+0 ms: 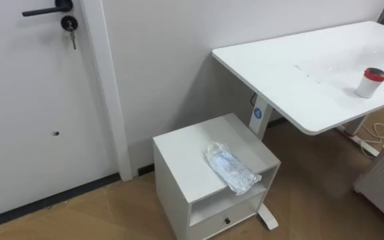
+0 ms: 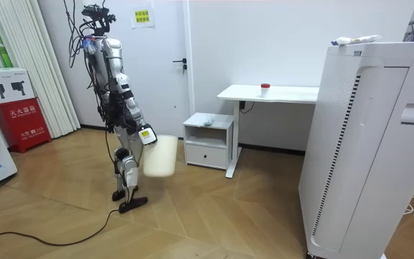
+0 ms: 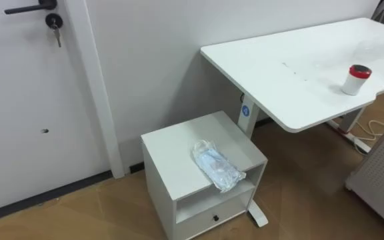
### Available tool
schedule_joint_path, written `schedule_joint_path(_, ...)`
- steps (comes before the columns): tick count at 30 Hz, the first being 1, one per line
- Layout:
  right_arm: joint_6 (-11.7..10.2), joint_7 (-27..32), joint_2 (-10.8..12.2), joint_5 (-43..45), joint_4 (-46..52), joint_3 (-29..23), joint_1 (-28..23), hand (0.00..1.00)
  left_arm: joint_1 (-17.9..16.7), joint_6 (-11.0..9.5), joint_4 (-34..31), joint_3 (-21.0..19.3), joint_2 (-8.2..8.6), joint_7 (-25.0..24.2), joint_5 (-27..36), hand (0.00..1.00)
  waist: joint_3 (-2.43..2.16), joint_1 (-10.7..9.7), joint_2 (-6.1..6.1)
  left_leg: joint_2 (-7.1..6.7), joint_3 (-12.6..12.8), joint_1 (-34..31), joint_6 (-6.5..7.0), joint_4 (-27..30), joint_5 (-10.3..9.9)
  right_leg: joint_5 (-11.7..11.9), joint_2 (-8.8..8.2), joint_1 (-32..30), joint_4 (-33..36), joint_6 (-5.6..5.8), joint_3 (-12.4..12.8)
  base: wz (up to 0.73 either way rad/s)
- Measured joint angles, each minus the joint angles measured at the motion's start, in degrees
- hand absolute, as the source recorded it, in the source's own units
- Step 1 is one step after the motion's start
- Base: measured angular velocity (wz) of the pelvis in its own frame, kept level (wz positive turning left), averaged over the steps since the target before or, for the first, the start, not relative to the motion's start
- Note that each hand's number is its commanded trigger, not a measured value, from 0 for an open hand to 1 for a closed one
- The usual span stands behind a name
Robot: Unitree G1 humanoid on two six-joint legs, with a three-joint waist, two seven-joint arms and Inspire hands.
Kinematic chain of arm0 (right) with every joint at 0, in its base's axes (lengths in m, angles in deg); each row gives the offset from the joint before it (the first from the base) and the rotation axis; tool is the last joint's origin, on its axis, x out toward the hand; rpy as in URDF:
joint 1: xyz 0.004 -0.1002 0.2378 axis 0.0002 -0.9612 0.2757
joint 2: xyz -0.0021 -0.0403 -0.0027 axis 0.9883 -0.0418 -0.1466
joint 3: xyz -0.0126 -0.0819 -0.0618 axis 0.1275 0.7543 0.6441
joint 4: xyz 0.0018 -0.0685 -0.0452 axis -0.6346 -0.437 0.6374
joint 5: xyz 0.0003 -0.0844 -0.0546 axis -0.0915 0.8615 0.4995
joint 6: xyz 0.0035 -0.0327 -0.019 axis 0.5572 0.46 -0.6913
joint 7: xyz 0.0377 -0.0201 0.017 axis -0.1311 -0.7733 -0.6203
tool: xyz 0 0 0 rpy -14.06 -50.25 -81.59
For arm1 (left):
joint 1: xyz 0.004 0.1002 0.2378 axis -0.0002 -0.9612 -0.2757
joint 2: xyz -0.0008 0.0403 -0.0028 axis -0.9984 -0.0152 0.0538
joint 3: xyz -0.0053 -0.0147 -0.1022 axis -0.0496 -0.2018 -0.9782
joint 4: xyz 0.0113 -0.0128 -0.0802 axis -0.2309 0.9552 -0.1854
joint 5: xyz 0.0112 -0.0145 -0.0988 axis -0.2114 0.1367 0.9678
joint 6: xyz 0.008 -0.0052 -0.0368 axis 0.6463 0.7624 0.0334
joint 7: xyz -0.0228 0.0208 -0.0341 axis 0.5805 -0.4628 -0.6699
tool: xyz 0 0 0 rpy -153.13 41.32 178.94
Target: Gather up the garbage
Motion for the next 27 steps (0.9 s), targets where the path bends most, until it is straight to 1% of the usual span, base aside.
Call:
schedule_joint_path(3, 0.0, 0.0, 0.0, 0.0, -0.4, -0.1, 0.0, 1.00, 0.0, -0.2, -0.1, 0.0, 0.17, 0.0, -0.1, 0.00, 0.11, 0.0, -0.06, 0.04, 0.0, 0.0, -0.03, 0.0, 0.0, 0.0, 0.01, 0.0, 0.0, 0.00, 0.0, 0.00)
schedule_joint_path(8, 0.3, -0.1, -0.1, 0.0, -0.6, -0.1, 0.2, 1.00, -0.2, -0.1, -0.1, 0.0, 0.02, -0.2, -0.1, 0.00, 0.17, 0.1, -0.18, 0.04, 0.0, 0.0, -0.03, 0.0, 0.0, 0.0, 0.02, 0.0, 0.1, 0.00, -0.1, 0.00)
schedule_joint_path(12, 0.6, -0.3, -0.2, 0.0, -0.9, -0.1, 0.6, 1.00, -0.2, 0.7, -0.2, 0.0, -0.08, -0.5, -0.2, 0.00, 0.11, 0.1, -0.21, 0.06, 0.0, -0.4, -0.02, 0.0, 0.0, 0.0, 0.03, -0.4, 0.2, 0.00, -0.3, 0.00)
schedule_joint_path(14, 1.0, -0.5, -0.3, 0.0, -0.9, -0.1, 0.8, 1.00, -0.4, 0.8, -0.2, 0.0, -0.10, -0.5, -0.2, 0.00, 0.03, 0.1, -0.24, 0.06, 0.0, -0.6, -0.03, 0.0, 0.0, 0.0, 0.04, -0.6, 0.2, 0.00, -0.3, 0.00)
schedule_joint_path(15, 1.1, -0.5, -0.3, 0.0, -1.2, -0.1, 1.0, 1.00, -0.6, 0.8, 0.0, -0.1, -0.11, -0.5, -0.2, 0.00, 0.09, 0.1, -0.47, 0.07, 0.0, -0.7, -0.03, 0.0, 0.0, 0.0, 0.05, -0.7, 0.2, 0.00, -0.4, 0.00)
schedule_joint_path(18, 1.1, -0.5, -0.3, 0.0, -1.3, 0.0, 1.1, 1.00, -0.8, 0.8, 0.2, 0.0, -0.11, -0.6, -0.3, 0.00, 0.03, 0.0, -0.64, 0.04, 0.0, -0.8, -0.03, 0.0, 0.0, 0.0, 0.04, -0.7, 0.2, 0.00, -0.7, 0.00)
schedule_joint_path(19, 1.1, -0.5, -0.3, 0.0, -1.3, 0.0, 1.0, 1.00, -0.9, 0.8, 0.2, 0.0, -0.11, -0.6, -0.7, 0.00, 0.01, 0.0, -0.63, 0.04, 0.0, -0.8, -0.03, 0.1, 0.0, 0.0, 0.04, -0.8, 0.2, 0.00, -0.9, 0.00)
schedule_joint_path(21, 1.0, -0.6, -0.3, 0.0, -1.2, 0.1, 0.9, 1.00, -1.4, 0.8, 0.3, 0.0, -0.12, -0.6, -1.7, 0.00, -0.22, 0.0, -0.69, 0.02, 0.0, -0.9, -0.03, 0.2, 0.0, 0.0, 0.01, -0.8, 0.2, 0.00, -0.9, 0.00)
schedule_joint_path(23, 1.0, -0.8, -0.3, 0.0, -1.3, 0.1, 0.9, 1.00, -1.4, 0.8, 0.8, 0.0, -0.18, -0.6, -2.1, 0.00, -0.22, 0.1, -0.76, 0.02, 0.0, -0.9, -0.03, 0.6, 0.0, 0.0, -0.01, -0.7, 0.2, 0.00, -0.9, 0.00)
schedule_joint_path(24, 1.1, -0.8, -0.3, 0.1, -1.4, 0.0, 0.9, 1.00, -1.2, 0.9, 1.5, 0.0, -0.30, -0.6, -3.0, 0.00, -0.21, 0.1, -1.09, 0.03, 0.0, -0.9, -0.04, 1.0, 0.0, -0.1, -0.04, -0.6, 0.4, -0.06, -1.0, 0.00)
schedule_joint_path(25, 1.1, -0.8, -0.3, 0.2, -1.4, 0.0, 0.9, 1.00, -1.2, 1.0, 1.7, 0.0, -0.38, -0.6, -3.8, 0.00, -0.20, 0.0, -1.02, 0.04, 0.0, -0.8, -0.05, 1.3, 0.0, -0.2, -0.05, -0.6, 0.6, -0.18, -1.0, 0.00)
schedule_joint_path(26, 1.2, -0.8, -0.2, 0.5, -1.4, 0.0, 1.0, 1.00, -1.0, 1.5, 2.1, -0.1, -0.61, -0.6, -5.5, 0.00, -0.10, 0.0, -1.17, 0.06, 0.1, -0.8, -0.10, 2.0, 0.0, -0.5, -0.15, -0.8, 1.4, -0.39, -1.2, 0.00)
schedule_joint_path(27, 1.4, -0.9, -0.2, 0.6, -1.5, 0.0, 1.1, 1.00, -1.0, 1.9, 2.4, -0.1, -0.76, -0.6, -7.2, 0.00, 0.05, 0.1, -1.50, 0.14, 0.4, -1.0, -0.57, 3.3, -0.3, -1.0, -0.19, -0.9, 2.2, -0.59, -1.2, 0.00)
